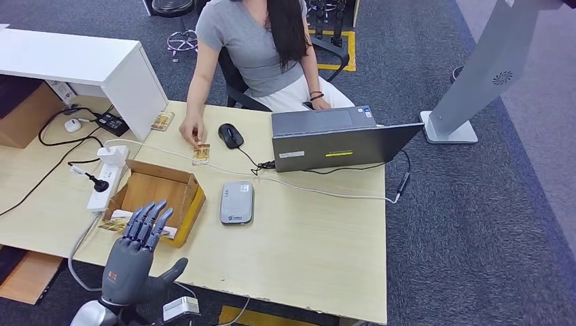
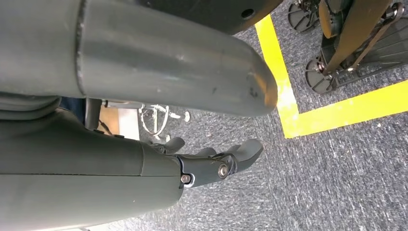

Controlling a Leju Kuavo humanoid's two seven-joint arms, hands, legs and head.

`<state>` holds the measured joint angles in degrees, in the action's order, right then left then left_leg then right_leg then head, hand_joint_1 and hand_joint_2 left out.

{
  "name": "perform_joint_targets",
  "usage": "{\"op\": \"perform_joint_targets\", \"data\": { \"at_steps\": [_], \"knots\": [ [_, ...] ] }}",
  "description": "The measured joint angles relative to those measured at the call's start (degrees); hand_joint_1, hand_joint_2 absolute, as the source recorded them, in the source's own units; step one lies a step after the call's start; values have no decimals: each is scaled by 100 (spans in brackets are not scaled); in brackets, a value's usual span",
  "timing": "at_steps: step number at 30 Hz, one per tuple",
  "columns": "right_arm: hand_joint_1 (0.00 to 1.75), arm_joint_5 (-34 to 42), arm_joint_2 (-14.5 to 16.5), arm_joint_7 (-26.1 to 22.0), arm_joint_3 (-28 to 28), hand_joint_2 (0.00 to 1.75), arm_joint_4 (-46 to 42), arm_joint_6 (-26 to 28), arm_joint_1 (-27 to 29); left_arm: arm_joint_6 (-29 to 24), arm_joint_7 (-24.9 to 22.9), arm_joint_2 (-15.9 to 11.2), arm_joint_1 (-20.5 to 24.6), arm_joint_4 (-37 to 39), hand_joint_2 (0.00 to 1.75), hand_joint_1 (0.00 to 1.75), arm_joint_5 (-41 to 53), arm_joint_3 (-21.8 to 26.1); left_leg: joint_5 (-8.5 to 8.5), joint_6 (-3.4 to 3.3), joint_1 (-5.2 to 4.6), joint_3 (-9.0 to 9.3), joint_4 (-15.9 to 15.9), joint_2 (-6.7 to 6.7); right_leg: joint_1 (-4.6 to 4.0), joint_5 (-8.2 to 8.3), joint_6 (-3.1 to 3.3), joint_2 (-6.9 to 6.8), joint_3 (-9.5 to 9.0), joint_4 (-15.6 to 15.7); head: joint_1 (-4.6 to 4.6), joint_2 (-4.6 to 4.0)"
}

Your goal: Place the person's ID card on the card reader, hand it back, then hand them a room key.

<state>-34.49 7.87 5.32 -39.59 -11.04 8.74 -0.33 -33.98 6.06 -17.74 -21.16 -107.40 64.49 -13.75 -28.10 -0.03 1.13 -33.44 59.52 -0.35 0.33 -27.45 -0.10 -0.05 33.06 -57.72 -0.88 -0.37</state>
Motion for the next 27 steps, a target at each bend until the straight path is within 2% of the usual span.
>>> {"op": "perform_joint_targets", "data": {
  "at_steps": [4,10,20,24,27],
  "knots": [
    [0,2,10,-1,-67,0,0,0,-2,128,-110,-52,-104,-75,175,0,59,-2,0,0,0,2,0,0,0,0,0,0,-2,0,1,0],
    [0,0,26,37,-134,0,0,0,-3,607,-594,-185,-247,-136,175,0,274,0,-1,0,0,2,0,1,0,0,0,1,-2,0,3,0],
    [0,-7,27,44,-150,0,0,1,-3,713,-728,-220,-271,-136,175,0,338,0,-1,0,0,2,0,1,0,-1,0,1,-1,0,0,0],
    [0,-60,32,72,-239,0,0,-6,-6,1177,-1302,-349,-280,-118,175,0,656,31,-1,0,0,1,0,3,0,-1,-1,-3,-2,0,1,0],
    [0,-214,32,104,-288,0,0,-39,-20,1635,-1430,-359,-23,217,175,0,656,321,1,0,0,4,0,4,0,0,0,-3,-5,0,1,0]
  ]
}}
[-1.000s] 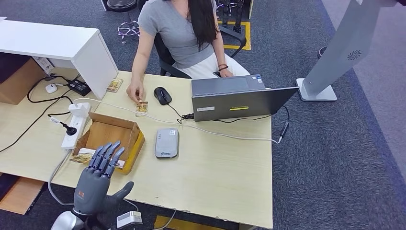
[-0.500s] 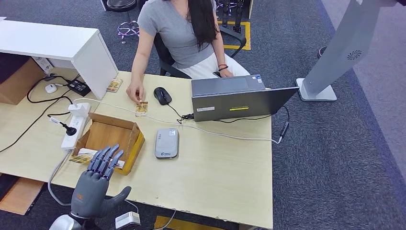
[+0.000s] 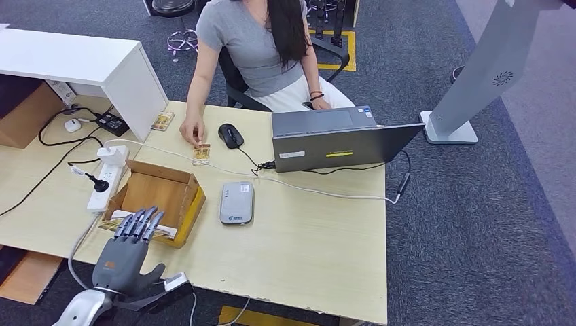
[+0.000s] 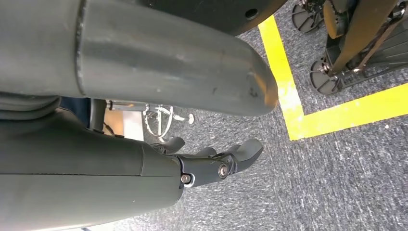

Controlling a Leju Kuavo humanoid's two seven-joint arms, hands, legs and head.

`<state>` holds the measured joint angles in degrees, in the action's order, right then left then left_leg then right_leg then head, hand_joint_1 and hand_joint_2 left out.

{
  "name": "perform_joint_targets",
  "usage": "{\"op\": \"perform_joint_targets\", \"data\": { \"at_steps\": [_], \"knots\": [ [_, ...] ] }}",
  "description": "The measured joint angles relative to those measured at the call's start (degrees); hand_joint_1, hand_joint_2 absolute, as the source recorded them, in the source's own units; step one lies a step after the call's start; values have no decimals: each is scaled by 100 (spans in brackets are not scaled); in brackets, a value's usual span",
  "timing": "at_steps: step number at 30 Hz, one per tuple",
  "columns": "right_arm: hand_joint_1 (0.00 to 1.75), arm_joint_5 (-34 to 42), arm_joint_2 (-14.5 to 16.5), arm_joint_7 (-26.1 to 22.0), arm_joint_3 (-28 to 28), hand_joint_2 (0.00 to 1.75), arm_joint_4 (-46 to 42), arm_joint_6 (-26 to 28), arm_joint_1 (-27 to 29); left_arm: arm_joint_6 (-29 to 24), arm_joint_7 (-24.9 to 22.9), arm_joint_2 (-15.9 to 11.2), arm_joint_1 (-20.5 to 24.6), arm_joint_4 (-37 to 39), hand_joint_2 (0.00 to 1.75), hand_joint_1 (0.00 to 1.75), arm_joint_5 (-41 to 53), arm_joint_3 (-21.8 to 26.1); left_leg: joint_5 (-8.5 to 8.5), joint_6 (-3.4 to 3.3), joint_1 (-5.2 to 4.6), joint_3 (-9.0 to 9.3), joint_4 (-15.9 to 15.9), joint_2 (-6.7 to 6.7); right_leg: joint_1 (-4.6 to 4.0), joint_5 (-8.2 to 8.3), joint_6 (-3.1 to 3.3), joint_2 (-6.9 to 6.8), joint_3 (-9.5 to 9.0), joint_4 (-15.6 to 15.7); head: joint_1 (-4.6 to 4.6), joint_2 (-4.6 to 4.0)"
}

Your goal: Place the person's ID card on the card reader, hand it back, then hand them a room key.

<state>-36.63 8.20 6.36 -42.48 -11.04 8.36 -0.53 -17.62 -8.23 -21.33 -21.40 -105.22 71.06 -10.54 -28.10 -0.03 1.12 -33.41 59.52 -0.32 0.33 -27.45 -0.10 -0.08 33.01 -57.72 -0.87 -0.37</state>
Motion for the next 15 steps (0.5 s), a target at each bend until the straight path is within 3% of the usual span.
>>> {"op": "perform_joint_targets", "data": {
  "at_steps": [15],
  "knots": [
    [0,-236,0,56,-3,0,-2,-84,-15,-19,233,340,480,683,175,0,-147,653,1,1,0,1,0,0,0,0,0,1,-1,0,0,0]
  ]
}}
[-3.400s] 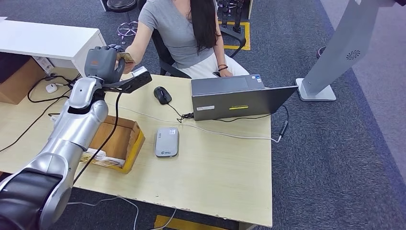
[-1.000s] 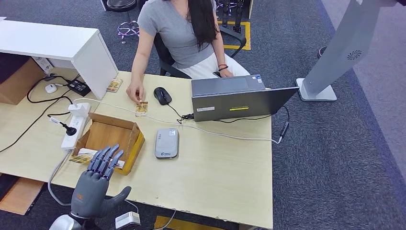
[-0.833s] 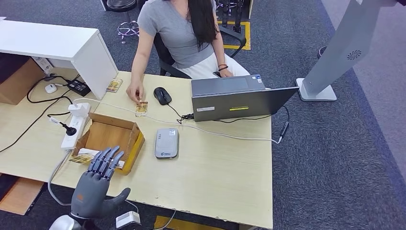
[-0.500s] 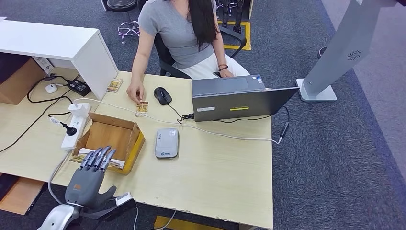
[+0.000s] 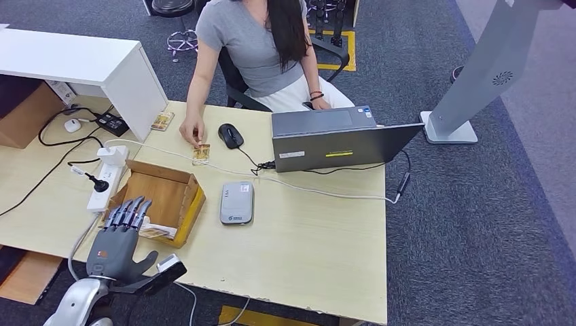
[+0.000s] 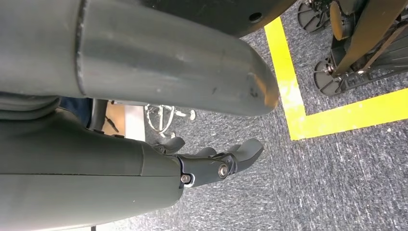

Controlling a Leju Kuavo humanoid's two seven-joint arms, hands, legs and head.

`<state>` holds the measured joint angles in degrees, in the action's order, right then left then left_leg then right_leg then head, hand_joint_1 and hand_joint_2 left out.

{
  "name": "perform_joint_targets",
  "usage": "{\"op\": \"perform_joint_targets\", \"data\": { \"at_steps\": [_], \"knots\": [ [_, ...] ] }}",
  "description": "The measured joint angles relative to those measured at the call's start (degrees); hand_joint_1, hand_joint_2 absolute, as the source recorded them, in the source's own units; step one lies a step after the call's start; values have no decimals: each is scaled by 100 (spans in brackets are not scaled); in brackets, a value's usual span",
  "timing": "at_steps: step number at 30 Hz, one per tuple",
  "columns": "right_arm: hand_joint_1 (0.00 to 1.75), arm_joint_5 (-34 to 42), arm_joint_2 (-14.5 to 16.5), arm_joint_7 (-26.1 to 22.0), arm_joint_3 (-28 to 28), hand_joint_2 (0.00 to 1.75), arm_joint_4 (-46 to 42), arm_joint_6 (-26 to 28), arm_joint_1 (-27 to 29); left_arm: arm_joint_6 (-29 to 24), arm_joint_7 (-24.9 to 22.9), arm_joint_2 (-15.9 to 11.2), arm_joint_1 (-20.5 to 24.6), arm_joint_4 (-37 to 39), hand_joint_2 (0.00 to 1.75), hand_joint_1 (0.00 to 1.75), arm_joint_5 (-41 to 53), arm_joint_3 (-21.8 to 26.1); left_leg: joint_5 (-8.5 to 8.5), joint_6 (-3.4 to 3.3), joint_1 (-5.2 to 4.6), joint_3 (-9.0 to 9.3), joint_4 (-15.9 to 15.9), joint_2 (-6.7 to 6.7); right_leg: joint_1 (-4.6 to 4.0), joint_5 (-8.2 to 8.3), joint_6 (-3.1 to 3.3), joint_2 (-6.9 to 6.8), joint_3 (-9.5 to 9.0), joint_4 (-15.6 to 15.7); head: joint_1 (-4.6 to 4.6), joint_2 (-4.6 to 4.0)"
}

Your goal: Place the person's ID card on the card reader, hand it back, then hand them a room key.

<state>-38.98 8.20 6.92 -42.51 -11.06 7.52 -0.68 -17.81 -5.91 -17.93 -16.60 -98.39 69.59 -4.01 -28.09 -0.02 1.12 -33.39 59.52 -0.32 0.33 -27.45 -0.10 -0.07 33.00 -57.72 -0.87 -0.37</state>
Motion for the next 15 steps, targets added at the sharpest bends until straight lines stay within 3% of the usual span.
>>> {"op": "perform_joint_targets", "data": {
  "at_steps": [15],
  "knots": [
    [0,-36,0,23,0,0,0,-4,-2,1,19,111,13,111,175,0,38,96,0,0,0,0,0,0,0,0,0,0,0,0,0,0]
  ]
}}
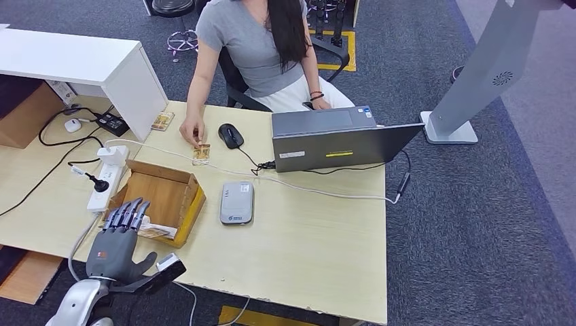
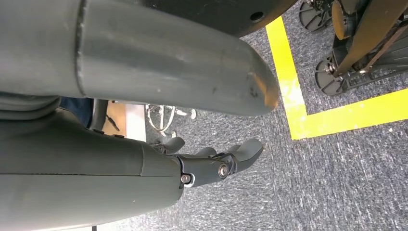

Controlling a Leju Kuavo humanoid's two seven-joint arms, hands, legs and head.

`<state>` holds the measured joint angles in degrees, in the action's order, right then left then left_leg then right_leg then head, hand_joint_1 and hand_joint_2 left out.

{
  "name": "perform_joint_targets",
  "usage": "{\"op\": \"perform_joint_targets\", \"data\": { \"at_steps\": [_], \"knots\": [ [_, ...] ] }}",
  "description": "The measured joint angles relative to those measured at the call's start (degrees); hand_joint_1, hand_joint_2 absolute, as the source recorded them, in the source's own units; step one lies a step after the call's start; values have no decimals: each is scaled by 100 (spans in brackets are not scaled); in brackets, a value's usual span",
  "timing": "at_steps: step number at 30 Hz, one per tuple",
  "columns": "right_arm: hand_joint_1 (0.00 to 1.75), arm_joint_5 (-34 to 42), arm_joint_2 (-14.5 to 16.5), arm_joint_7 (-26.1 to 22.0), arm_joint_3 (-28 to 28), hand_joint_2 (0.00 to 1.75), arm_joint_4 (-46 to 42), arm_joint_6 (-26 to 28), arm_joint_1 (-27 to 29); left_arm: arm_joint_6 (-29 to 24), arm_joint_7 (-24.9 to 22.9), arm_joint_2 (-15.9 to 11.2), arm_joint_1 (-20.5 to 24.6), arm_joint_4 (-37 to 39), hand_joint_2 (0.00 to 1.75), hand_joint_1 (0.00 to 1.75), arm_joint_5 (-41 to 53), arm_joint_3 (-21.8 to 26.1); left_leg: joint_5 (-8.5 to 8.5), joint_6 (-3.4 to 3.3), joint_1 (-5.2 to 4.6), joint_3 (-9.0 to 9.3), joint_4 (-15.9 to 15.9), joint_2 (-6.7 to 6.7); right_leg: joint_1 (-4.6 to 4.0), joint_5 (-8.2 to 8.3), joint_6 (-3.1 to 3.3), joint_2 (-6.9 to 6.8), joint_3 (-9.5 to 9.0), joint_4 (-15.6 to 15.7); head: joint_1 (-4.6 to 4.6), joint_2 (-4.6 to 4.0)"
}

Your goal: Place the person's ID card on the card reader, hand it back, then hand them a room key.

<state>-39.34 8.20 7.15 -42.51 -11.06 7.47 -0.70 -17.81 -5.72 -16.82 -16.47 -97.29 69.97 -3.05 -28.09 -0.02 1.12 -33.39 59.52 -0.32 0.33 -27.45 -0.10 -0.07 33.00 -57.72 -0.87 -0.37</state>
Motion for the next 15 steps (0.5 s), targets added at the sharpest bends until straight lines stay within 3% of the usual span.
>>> {"op": "perform_joint_targets", "data": {
  "at_steps": [15],
  "knots": [
    [0,-84,1,-4,0,0,0,-22,0,36,0,152,1,21,175,0,109,160,0,0,0,0,0,0,0,0,0,0,0,0,0,0]
  ]
}}
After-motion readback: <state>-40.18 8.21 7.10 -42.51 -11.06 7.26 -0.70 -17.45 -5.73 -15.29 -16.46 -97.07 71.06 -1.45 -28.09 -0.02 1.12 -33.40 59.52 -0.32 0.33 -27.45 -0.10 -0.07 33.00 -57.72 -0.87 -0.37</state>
